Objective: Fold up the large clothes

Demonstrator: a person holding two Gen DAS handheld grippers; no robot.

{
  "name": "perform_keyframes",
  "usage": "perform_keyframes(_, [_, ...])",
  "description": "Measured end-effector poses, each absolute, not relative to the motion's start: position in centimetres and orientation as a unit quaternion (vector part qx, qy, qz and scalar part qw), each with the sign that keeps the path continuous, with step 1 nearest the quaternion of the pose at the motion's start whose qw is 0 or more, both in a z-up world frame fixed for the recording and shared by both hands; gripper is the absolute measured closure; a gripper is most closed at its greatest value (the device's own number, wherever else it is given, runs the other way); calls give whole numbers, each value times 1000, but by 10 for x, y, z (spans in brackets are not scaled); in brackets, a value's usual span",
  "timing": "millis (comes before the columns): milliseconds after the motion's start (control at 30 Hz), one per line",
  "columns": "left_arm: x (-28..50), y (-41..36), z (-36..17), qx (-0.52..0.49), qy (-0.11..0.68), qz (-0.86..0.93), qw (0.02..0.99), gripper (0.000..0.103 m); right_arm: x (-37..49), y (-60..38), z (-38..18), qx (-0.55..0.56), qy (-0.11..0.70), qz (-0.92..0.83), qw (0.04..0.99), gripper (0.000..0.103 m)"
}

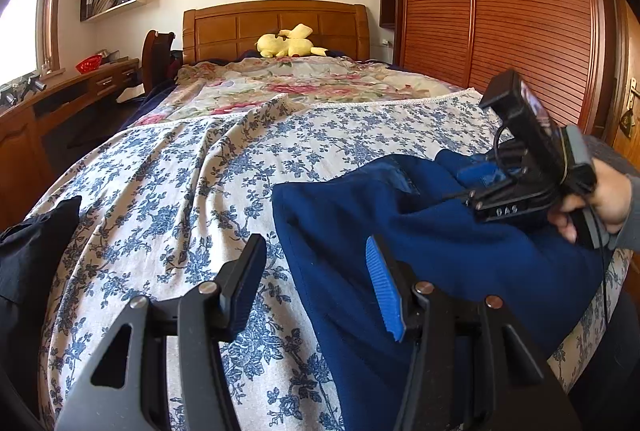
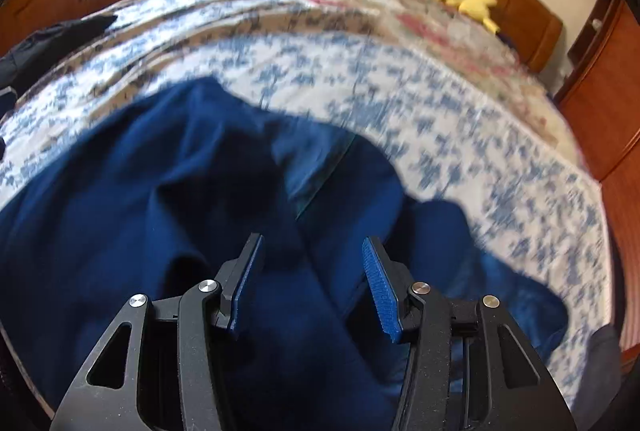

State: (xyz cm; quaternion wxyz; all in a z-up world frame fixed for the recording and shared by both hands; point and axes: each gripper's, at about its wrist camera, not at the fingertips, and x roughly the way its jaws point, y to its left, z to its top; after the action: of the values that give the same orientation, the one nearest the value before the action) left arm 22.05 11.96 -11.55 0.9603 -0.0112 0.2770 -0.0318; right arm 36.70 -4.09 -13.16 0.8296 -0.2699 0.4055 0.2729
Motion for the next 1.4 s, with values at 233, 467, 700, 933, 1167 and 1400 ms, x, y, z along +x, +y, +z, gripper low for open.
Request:
perform_keyframes(233, [222,116,-116,-9,278,-36,960,52,367,-49,-150,-254,443,278,813,51])
perform_keyframes(467, [222,114,-116,-7,278,-37,960,52,374,-54,-160,-239,466,288,802,50])
perform_keyframes(700, [221,116,-115,-10,277,-36,960,52,374,-58,-162,-204,488,320,786,100])
perform_keyframes(933, [220,114,-114,-9,273,-37,961,52,382,-50,-129,-245,424,288,823,102])
perform_keyframes(1167, [220,112,-114,-9,274,-40,961,52,417,-36,-97,-267,361,261,855,102])
perform_keyframes(1400, [222,106,-111,-7,271,-48,961,52,415,-18,-102,-297,321,242,866,101])
